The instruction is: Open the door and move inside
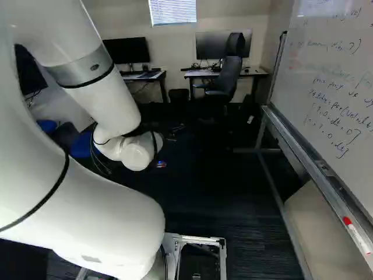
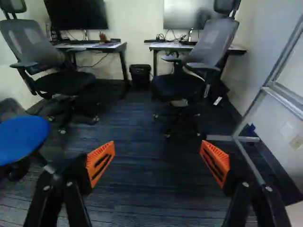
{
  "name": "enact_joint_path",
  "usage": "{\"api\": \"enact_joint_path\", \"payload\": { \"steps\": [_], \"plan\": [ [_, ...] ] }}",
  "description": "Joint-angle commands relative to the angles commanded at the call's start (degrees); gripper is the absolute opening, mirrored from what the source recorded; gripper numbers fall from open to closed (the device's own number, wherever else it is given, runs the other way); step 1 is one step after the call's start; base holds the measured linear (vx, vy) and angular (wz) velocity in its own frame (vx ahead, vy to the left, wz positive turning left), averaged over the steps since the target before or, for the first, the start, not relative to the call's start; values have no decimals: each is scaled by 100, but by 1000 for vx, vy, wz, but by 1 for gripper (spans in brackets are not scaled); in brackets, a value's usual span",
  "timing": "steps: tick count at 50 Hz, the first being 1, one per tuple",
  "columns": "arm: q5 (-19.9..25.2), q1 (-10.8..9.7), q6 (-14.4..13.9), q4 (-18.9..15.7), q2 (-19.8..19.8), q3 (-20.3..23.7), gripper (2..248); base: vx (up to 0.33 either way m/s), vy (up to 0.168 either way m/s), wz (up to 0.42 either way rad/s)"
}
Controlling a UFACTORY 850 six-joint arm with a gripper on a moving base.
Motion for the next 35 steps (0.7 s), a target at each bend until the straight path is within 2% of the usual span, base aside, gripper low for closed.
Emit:
{"api": "enact_joint_path", "payload": {
  "steps": [17,35],
  "plan": [
    [-74,-89,0,104,216,216,247,0,0,0],
    [-88,-106,0,124,258,258,247,0,0,0]
  ]
}}
